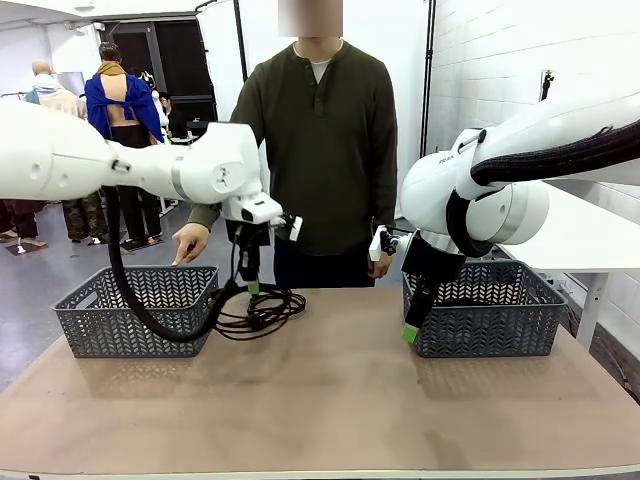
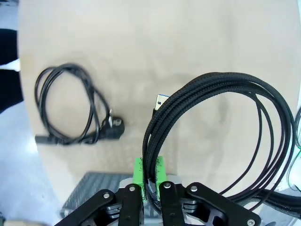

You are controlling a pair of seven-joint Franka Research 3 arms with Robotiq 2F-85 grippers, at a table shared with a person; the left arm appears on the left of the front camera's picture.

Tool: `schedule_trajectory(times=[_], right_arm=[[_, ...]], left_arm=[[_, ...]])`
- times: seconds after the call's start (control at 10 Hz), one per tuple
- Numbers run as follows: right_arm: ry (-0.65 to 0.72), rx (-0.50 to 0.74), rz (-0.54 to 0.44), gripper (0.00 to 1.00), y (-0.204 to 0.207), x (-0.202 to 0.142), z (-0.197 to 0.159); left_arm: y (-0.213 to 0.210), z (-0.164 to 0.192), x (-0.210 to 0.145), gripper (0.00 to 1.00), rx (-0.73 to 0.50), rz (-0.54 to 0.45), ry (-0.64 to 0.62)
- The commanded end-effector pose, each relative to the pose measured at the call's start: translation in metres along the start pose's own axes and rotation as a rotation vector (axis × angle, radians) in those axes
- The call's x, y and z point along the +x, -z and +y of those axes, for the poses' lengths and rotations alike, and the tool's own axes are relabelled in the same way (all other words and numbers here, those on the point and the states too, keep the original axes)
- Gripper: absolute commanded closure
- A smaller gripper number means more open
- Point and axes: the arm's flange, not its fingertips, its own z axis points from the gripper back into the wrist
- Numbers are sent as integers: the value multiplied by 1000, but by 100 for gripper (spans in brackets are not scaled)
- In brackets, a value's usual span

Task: Organize the cables according to human instructions.
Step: Pick up a bundle of cables and place it in the basket indicated by the human.

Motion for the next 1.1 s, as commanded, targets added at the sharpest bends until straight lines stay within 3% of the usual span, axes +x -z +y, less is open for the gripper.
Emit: schedule_trajectory(times=[0.0, 0.2, 0.6, 0.9, 1.0], right_arm=[[-7, 6, 4, 0, 0, 0, 0], [-7, 6, 4, 0, 0, 0, 0], [-7, 6, 4, 0, 0, 0, 0], [-7, 6, 4, 0, 0, 0, 0], [-7, 6, 4, 0, 0, 0, 0]], left_arm=[[-29, -7, -36, 100, 18, 22, 5], [-51, 3, -71, 100, 35, 12, 16], [-55, 18, -142, 100, 72, 21, 57], [-45, 26, -170, 100, 39, -43, 8], [-50, 34, -158, 100, 55, 41, 26]])
